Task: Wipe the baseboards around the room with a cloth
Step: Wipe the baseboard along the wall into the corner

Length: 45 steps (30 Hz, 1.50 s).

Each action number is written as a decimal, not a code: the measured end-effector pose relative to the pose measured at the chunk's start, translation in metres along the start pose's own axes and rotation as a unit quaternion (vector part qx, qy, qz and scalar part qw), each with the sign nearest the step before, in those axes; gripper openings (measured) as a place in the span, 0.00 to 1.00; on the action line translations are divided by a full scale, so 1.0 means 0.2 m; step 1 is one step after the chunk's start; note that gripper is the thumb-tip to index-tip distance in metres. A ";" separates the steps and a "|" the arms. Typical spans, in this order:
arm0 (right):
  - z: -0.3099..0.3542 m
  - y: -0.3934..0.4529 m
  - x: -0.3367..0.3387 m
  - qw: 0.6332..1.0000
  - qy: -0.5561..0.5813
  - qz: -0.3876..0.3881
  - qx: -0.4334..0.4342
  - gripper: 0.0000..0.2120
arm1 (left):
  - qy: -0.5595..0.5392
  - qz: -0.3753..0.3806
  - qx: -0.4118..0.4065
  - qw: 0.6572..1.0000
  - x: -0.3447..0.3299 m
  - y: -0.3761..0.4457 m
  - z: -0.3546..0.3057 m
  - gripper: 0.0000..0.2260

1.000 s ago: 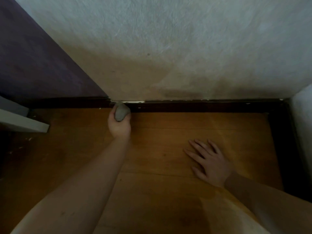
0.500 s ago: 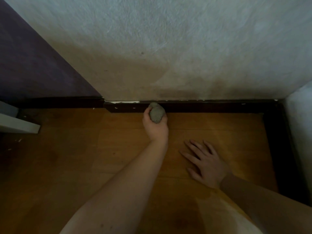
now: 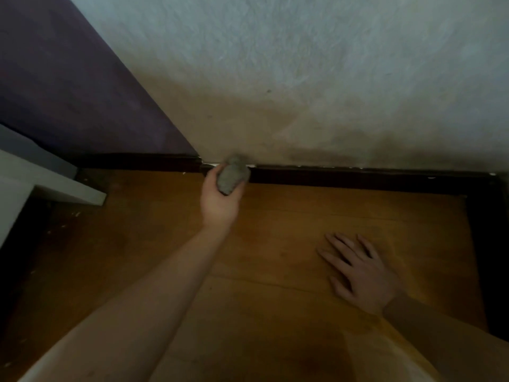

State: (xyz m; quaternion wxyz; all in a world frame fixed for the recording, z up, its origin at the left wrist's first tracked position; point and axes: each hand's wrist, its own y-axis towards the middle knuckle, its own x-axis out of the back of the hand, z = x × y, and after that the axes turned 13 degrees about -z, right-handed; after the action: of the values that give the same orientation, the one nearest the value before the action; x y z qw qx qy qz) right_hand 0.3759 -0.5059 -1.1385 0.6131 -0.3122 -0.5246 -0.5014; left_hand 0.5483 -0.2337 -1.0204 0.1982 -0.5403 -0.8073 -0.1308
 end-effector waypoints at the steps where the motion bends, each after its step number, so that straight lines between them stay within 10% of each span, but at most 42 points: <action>1: 0.00 0.00 0.00 1.000 0.000 -0.001 0.001 0.28 | 0.013 -0.044 0.010 0.999 0.06 0.05 0.03 0.23; 6: 0.01 -0.01 0.00 1.000 0.000 -0.012 0.001 0.28 | 0.050 -0.171 0.076 0.981 0.21 0.25 0.13 0.23; 19: 0.00 0.00 0.01 1.000 0.003 0.007 -0.002 0.28 | 0.116 -0.108 0.051 0.986 -0.18 0.09 0.01 0.23; 29: 0.00 0.01 0.04 0.999 0.002 0.053 -0.009 0.28 | 0.104 0.179 -0.082 0.975 -0.55 -0.26 -0.19 0.23; 39: -0.02 0.03 0.05 0.997 0.029 0.071 -0.011 0.32 | 0.089 0.228 -0.053 0.968 -0.52 -0.30 -0.19 0.22; 45: 0.02 -0.18 0.17 0.981 0.050 -0.035 -0.184 0.31 | 0.073 0.139 -0.031 0.987 -0.50 -0.37 -0.08 0.24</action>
State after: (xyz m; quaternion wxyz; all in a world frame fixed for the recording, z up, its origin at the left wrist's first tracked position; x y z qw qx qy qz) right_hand 0.3387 -0.5223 -1.1097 0.5526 -0.3754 -0.4024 -0.6260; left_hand 0.5155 -0.3508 -1.0528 0.2559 -0.6421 -0.7032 -0.1666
